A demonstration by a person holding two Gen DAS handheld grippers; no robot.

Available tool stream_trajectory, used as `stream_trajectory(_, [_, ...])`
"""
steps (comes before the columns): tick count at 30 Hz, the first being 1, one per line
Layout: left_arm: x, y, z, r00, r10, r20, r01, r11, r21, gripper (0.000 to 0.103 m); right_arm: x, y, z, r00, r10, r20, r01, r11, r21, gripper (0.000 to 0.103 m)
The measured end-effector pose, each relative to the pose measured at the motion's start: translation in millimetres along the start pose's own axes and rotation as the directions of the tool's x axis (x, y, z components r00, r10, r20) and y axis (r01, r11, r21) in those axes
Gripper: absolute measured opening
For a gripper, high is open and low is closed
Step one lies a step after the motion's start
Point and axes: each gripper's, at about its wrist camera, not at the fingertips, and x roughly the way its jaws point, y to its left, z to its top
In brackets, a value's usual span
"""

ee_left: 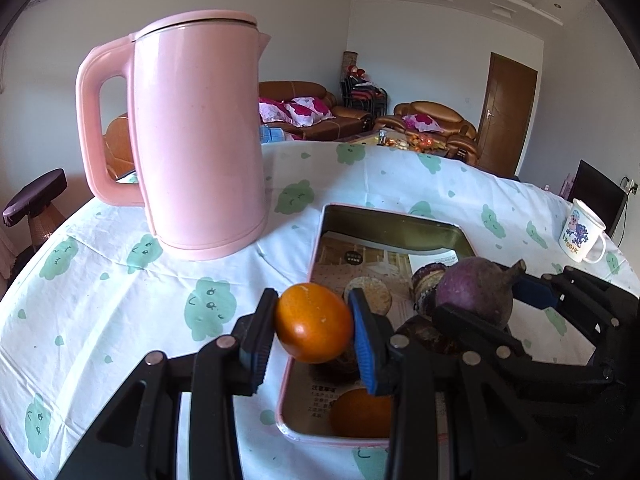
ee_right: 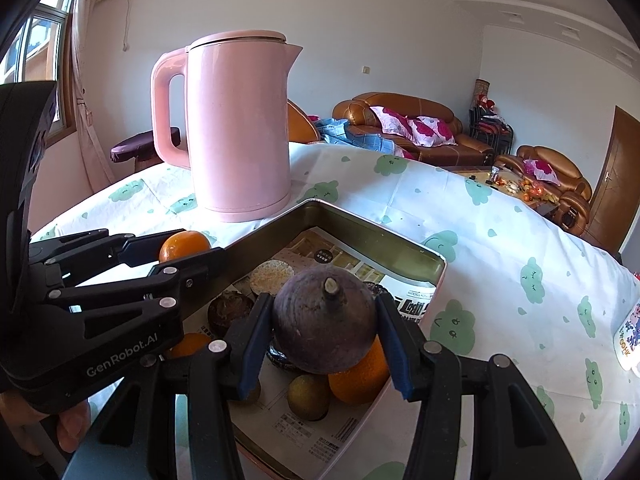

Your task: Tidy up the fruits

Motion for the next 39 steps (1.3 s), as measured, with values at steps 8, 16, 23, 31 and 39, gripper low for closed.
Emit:
stream_trajectory(8, [-10,7,0,1.0,-0.019,0.007,0.02,0.999,-0.034,0.05,-13,-5,0,0.999,0.011,0.049,-0.013,1.0,0.025,0.065])
stream_trajectory(16, [-33,5,4,0.998,-0.017,0.063,0.019,1.0,-0.024,0.067,-37,-8,0,0.996,-0.003,0.087,0.0,0.999,0.04,0.067])
stream_trajectory(23, [-52,6,5,0.994,-0.014,0.106,0.017,0.999,-0.033,0.08,-57,-14,-1,0.993,-0.064,0.101,0.058,0.997,0.059,0.069])
stream_trajectory(31, [-64,-1,4,0.99,-0.012,0.137,0.014,1.0,-0.017,0.08,-78,-14,-6,0.987,-0.095,0.128,0.088,0.994,0.062,0.069])
stream_trajectory(39, [-72,-8,2,0.989,-0.012,0.147,0.013,1.0,-0.002,0.08,-91,-17,-9,0.983,-0.105,0.148,0.094,0.993,0.078,0.07])
